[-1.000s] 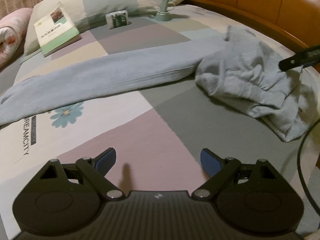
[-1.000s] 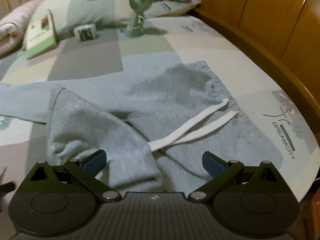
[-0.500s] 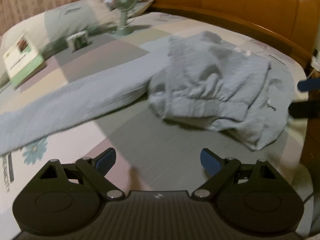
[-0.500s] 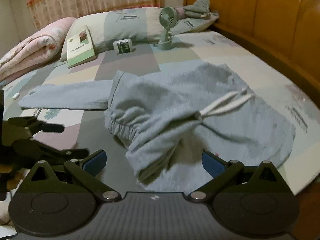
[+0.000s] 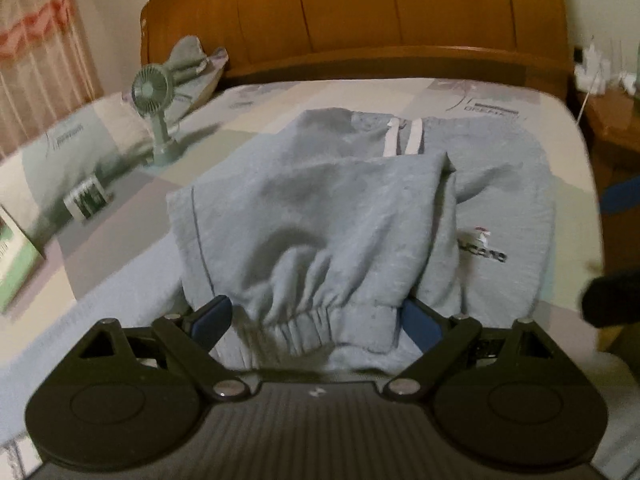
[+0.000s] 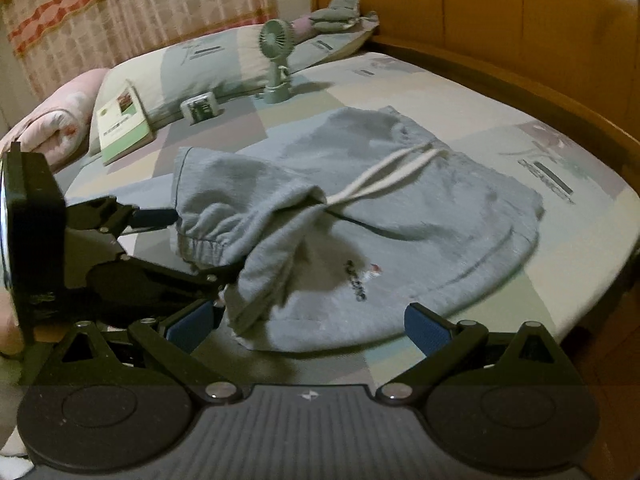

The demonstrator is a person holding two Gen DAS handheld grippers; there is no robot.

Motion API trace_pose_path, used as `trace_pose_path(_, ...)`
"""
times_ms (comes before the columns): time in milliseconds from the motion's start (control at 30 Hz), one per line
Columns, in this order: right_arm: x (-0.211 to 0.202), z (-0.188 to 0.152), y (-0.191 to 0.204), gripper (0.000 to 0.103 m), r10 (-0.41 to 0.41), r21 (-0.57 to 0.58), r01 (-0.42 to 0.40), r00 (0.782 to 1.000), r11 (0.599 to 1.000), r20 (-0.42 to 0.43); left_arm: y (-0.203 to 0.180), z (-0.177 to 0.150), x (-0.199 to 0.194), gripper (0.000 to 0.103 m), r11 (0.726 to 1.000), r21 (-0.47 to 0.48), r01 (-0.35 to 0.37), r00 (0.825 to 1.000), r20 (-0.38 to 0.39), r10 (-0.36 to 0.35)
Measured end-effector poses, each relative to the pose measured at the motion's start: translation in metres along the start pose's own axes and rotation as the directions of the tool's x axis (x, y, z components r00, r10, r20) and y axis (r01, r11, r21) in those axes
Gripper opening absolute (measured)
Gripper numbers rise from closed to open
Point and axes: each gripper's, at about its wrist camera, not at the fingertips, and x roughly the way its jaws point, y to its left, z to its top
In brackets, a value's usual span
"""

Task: Fold clothes

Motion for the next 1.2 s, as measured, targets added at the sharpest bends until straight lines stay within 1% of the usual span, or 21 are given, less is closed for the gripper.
trace_pose_path(133, 0.002, -0.004, -0.009, 0.103, 0.006, 0.018, -0.006, 1.0, 1.0, 0.002, -0.015, 0.012, 0.007, 0.092, 0.996, 0.052, -0.073, 0.997, 0.019, 0.072)
trace_pose_path(167, 0.002, -0.005, -0.011, 0.103, 0.01, 0.023, -0.01, 1.0, 1.0, 0.004, -0.015, 0.013, 0.008, 0.092, 0.994, 0.046, -0.096, 0.995, 0.017, 0.095)
trace_pose_path(267, 0.004, -0.006, -0.018, 0.103, 0.023, 0.041, -0.024, 1.0, 0.999, 0.007, -0.008, 0.012, 0.005, 0.093, 0.988, -0.011, -0.153, 0.988, 0.001, 0.153)
trace_pose_path(333, 0.004, -0.008, -0.023, 0.103, 0.03, 0.05, -0.03, 1.0, 0.998, 0.01, -0.001, 0.006, 0.001, 0.093, 0.978, -0.045, -0.204, 0.979, -0.017, 0.203)
trace_pose_path(400, 0.005, -0.008, -0.026, 0.103, 0.038, 0.06, -0.039, 0.999, 0.997, 0.013, 0.004, 0.002, -0.004, 0.093, 0.969, -0.058, -0.242, 0.97, -0.032, 0.24)
trace_pose_path(433, 0.005, -0.009, -0.028, 0.103, 0.045, 0.068, -0.046, 0.999, 0.997, 0.016, 0.004, 0.001, -0.007, 0.093, 0.967, -0.06, -0.248, 0.969, -0.041, 0.246)
trace_pose_path(500, 0.007, -0.009, -0.031, 0.103, 0.058, 0.082, -0.059, 0.998, 0.995, 0.019, 0.0, 0.001, -0.01, 0.093, 0.972, -0.047, -0.231, 0.972, -0.042, 0.229)
trace_pose_path(567, 0.008, -0.009, -0.033, 0.103, 0.066, 0.09, -0.068, 0.998, 0.994, 0.021, -0.011, 0.004, -0.008, 0.093, 0.975, -0.009, -0.223, 0.975, -0.019, 0.223)
trace_pose_path(667, 0.006, -0.01, -0.035, 0.103, 0.063, 0.091, -0.065, 0.998, 0.994, 0.028, -0.027, 0.013, 0.003, 0.093, 0.968, 0.039, -0.246, 0.969, 0.01, 0.246)
trace_pose_path(800, 0.0, -0.011, -0.042, 0.103, 0.05, 0.104, -0.054, 0.998, 0.993, 0.041, -0.031, 0.018, 0.017, 0.093, 0.955, 0.029, -0.295, 0.956, -0.003, 0.295)
trace_pose_path(967, -0.002, -0.013, -0.048, 0.103, 0.055, 0.12, -0.06, 0.997, 0.991, 0.045, -0.016, 0.002, 0.005, 0.094, 0.943, -0.01, -0.333, 0.942, -0.048, 0.333)
trace_pose_path(1067, 0.0, -0.012, -0.045, 0.103, 0.066, 0.118, -0.07, 0.997, 0.991, 0.043, -0.015, 0.002, -0.005, 0.094, 0.938, -0.008, -0.348, 0.937, -0.03, 0.347)
trace_pose_path(1167, 0.0, -0.012, -0.041, 0.103, 0.07, 0.107, -0.074, 0.997, 0.992, 0.043, -0.029, 0.012, -0.001, 0.093, 0.942, 0.032, -0.335, 0.942, 0.012, 0.334)
trace_pose_path(1200, -0.001, -0.012, -0.04, 0.103, 0.068, 0.105, -0.072, 0.997, 0.992, 0.044, -0.032, 0.015, 0.003, 0.093, 0.94, 0.035, -0.339, 0.941, 0.02, 0.339)
